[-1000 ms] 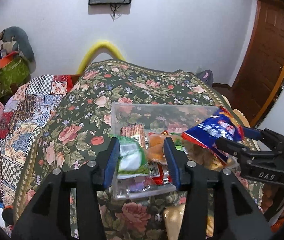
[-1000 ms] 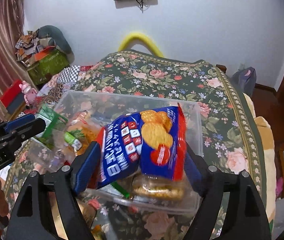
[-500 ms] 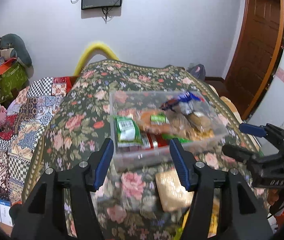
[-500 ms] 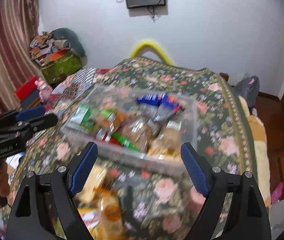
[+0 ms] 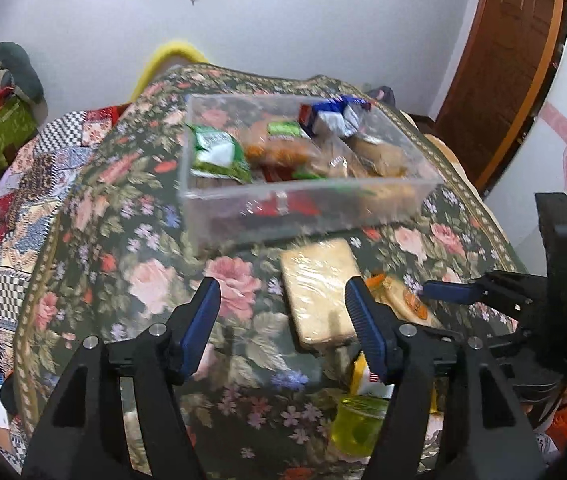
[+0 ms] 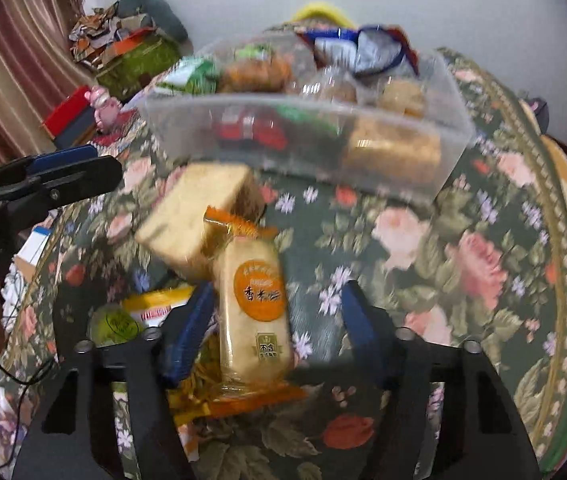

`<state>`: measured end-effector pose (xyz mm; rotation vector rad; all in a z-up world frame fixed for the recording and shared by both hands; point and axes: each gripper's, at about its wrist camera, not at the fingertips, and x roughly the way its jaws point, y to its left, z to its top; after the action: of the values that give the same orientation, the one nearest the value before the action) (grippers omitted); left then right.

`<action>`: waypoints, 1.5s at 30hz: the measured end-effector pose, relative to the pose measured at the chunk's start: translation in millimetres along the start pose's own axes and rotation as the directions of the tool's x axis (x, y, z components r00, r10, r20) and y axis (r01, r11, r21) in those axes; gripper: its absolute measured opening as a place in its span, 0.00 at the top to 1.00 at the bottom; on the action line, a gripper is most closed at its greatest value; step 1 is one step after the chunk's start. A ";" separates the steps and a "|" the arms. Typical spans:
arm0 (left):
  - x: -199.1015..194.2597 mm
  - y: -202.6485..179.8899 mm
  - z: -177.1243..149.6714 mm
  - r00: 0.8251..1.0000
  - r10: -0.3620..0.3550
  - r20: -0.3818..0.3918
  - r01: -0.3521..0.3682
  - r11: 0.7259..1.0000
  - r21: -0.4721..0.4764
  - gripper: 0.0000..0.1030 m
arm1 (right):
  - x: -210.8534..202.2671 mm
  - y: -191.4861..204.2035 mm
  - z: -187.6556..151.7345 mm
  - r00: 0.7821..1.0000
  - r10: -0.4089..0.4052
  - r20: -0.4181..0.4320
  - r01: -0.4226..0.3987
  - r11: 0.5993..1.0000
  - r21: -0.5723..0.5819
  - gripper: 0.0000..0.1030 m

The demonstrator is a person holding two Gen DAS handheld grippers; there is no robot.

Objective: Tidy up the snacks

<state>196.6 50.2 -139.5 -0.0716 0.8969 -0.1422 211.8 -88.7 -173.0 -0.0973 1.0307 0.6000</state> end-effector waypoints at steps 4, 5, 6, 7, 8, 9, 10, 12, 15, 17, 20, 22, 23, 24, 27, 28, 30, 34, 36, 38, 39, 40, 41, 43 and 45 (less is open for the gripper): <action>13.7 -12.4 -2.6 0.999 -0.027 -0.032 0.027 1.000 0.010 0.36 | 2.0 -10.5 -5.4 1.000 -0.017 -0.001 0.017 1.000 0.009 0.64; 17.7 -15.5 -2.7 0.999 -0.033 -0.038 0.033 0.999 0.012 0.36 | 0.5 -14.7 -7.6 1.000 -0.019 0.004 0.019 1.000 0.017 0.65; 21.6 -18.6 -3.1 0.998 -0.038 -0.044 0.039 0.999 0.013 0.35 | -1.7 -17.3 -9.2 1.000 -0.020 0.008 0.020 1.000 0.023 0.66; 25.8 -21.5 -3.3 0.998 -0.043 -0.052 0.044 0.999 0.013 0.35 | -3.3 -21.8 -9.9 1.000 -0.024 0.014 0.024 0.999 0.033 0.67; 29.4 -24.1 -3.4 0.997 -0.047 -0.058 0.048 0.999 0.014 0.34 | -5.4 -24.8 -10.5 0.999 -0.028 0.018 0.027 0.999 0.039 0.67; 34.3 -27.4 -3.4 0.997 -0.050 -0.067 0.051 0.999 0.018 0.34 | -7.5 -29.0 -11.4 0.999 -0.035 0.025 0.034 0.998 0.046 0.67; 38.1 -30.2 -3.6 0.996 -0.047 -0.073 0.049 0.999 0.023 0.34 | -11.0 -32.3 -13.7 0.999 -0.038 0.030 0.037 0.998 0.050 0.68; 47.8 -35.4 -4.0 0.996 -0.023 -0.082 0.026 0.999 0.037 0.33 | -15.4 -36.0 -15.8 0.998 -0.045 0.037 0.043 0.998 0.056 0.68; 61.5 -36.6 -4.1 0.995 -0.002 -0.098 0.006 0.999 0.038 0.33 | -21.4 -41.3 -18.9 0.997 -0.057 0.051 0.054 0.997 0.061 0.68; 68.2 -35.4 -4.6 0.994 -0.003 -0.109 0.006 1.000 0.029 0.36 | -26.2 -45.0 -20.2 0.996 -0.061 0.061 0.056 0.996 0.066 0.68; 72.6 -33.1 -5.7 0.994 -0.002 -0.107 0.004 1.000 0.021 0.43 | -26.9 -43.0 -16.6 0.995 -0.066 0.075 0.061 0.996 0.069 0.68; 70.9 -32.2 -5.3 0.995 -0.007 -0.100 0.009 1.000 0.018 0.45 | -30.3 -42.9 -15.7 0.994 -0.066 0.088 0.059 0.996 0.071 0.68; 69.1 -32.1 -4.8 0.995 -0.010 -0.097 0.012 1.000 0.019 0.45 | -31.7 -42.8 -13.9 0.993 -0.065 0.094 0.058 0.996 0.071 0.68; 67.2 -32.1 -4.3 0.995 -0.013 -0.095 0.015 1.000 0.019 0.45 | -34.9 -42.8 -12.5 0.993 -0.063 0.103 0.056 0.996 0.072 0.68; 57.8 -33.6 -1.4 0.997 -0.018 -0.073 0.020 0.999 0.026 0.45 | -41.9 -42.1 -7.5 0.990 -0.061 0.128 0.051 0.996 0.075 0.68; 53.6 -33.4 -0.6 0.998 -0.017 -0.064 0.019 0.999 0.028 0.46 | -44.4 -42.2 -5.7 0.989 -0.060 0.136 0.050 0.996 0.076 0.68; 43.8 -33.8 3.4 0.999 -0.024 -0.043 0.026 0.999 0.028 0.46 | -49.4 -41.2 -1.8 0.987 -0.058 0.152 0.047 0.996 0.078 0.68; 24.8 -33.2 15.2 1.000 -0.030 0.007 0.030 0.999 0.026 0.45 | -55.2 -38.9 8.5 0.981 -0.060 0.183 0.047 0.996 0.075 0.68; 16.8 -33.1 23.5 0.999 -0.031 0.032 0.030 0.999 0.025 0.45 | -59.1 -37.9 16.7 0.977 -0.061 0.203 0.046 0.996 0.074 0.68; 9.7 -32.4 35.0 0.998 -0.028 0.059 0.027 0.999 0.023 0.45 | -62.4 -37.6 25.5 0.974 -0.060 0.221 0.046 0.996 0.071 0.68; 7.7 -32.2 38.7 0.997 -0.028 0.068 0.026 0.999 0.021 0.45 | -63.4 -37.2 28.8 0.972 -0.061 0.228 0.046 0.997 0.069 0.68; 4.4 -29.8 44.5 0.996 -0.027 0.079 0.026 0.999 0.019 0.45 | -65.3 -35.7 35.5 0.969 -0.061 0.241 0.046 0.997 0.065 0.68; 2.0 -28.1 48.9 0.996 -0.026 0.088 0.025 1.000 0.016 0.45 | -66.3 -35.0 38.8 0.967 -0.061 0.248 0.047 0.997 0.063 0.68; -2.5 -23.3 61.9 0.994 -0.020 0.108 0.019 1.000 0.009 0.45 | -67.6 -32.3 51.5 0.961 -0.062 0.268 0.050 0.997 0.053 0.68; -4.6 -17.8 70.7 0.992 -0.015 0.123 0.014 1.000 0.004 0.45 | -66.3 -29.4 62.3 0.958 -0.065 0.280 0.054 0.998 0.045 0.68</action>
<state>247.5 33.5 -89.7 -0.0836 0.7735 -0.1510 250.7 -119.5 -91.3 -0.0095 0.7590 0.5227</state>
